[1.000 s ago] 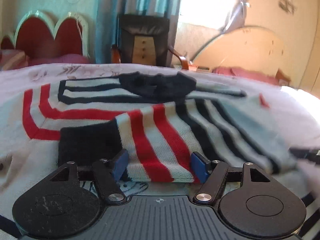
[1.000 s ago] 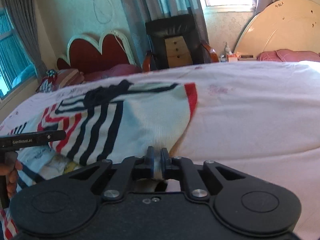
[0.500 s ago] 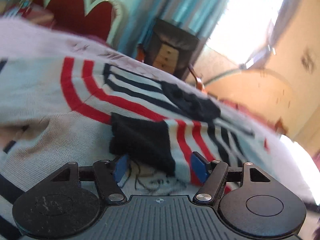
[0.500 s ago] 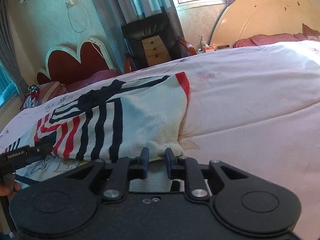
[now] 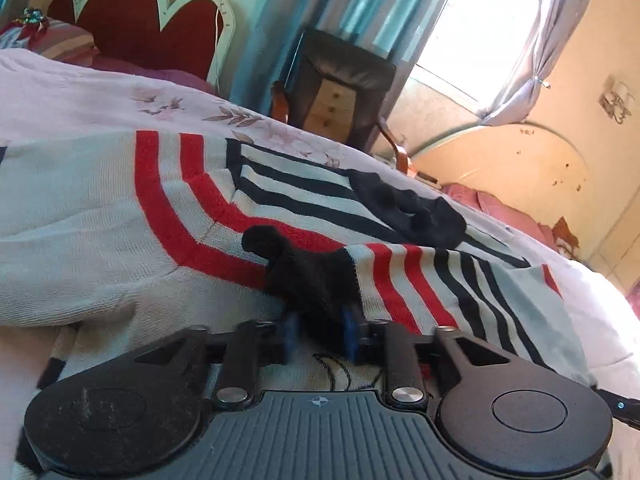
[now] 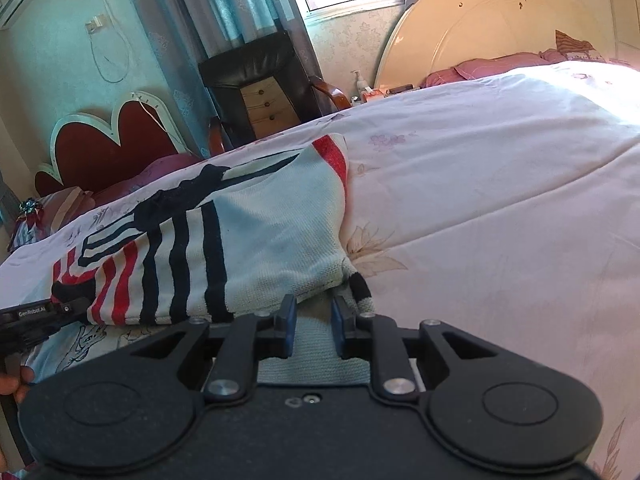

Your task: Fold small clothes

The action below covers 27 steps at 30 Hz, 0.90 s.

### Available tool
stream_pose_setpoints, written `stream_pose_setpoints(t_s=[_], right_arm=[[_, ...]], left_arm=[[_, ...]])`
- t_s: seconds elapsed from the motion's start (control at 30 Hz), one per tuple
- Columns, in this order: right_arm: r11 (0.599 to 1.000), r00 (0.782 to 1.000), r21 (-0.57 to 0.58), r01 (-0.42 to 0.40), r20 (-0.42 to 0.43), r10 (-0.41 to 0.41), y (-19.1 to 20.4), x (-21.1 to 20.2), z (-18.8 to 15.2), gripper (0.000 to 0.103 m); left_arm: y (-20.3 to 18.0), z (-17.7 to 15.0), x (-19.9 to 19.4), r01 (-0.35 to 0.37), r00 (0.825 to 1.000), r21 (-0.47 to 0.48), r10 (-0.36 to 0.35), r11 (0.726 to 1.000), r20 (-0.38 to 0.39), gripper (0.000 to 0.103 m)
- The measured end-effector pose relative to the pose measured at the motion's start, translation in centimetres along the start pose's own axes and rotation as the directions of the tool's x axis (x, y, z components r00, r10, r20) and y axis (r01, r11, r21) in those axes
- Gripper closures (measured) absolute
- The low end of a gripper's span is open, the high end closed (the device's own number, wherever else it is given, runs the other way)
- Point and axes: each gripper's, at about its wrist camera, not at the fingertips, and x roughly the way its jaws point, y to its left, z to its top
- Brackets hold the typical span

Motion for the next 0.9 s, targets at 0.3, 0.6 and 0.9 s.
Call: stream_pose_setpoints(t_s=[0.3, 0.6, 0.9], right_arm=[[0.996, 0.994, 0.089, 0.028, 0.101, -0.037, -1.0, 0.2, 1.7, 0.061], [0.995, 0.997, 0.070, -0.068, -0.018, 0.070, -3.5, 6.8, 5.7, 0.094], [0.990, 0.999, 0.136, -0.038, 0.006, 0.037, -6.6, 5.9, 5.7, 0.095]], left_arm=[[2.7, 2.6, -0.9, -0.015, 0.999, 0.027, 0.013, 1.000, 0.047, 0.040], [1.3, 2.7, 1.8, 0.042, 0.999, 0.056, -0.040, 0.998, -0.029, 0.092], [0.0, 2.3, 2.3, 0.041, 0.999, 0.082, -0.039, 0.996, -0.027, 0.092]])
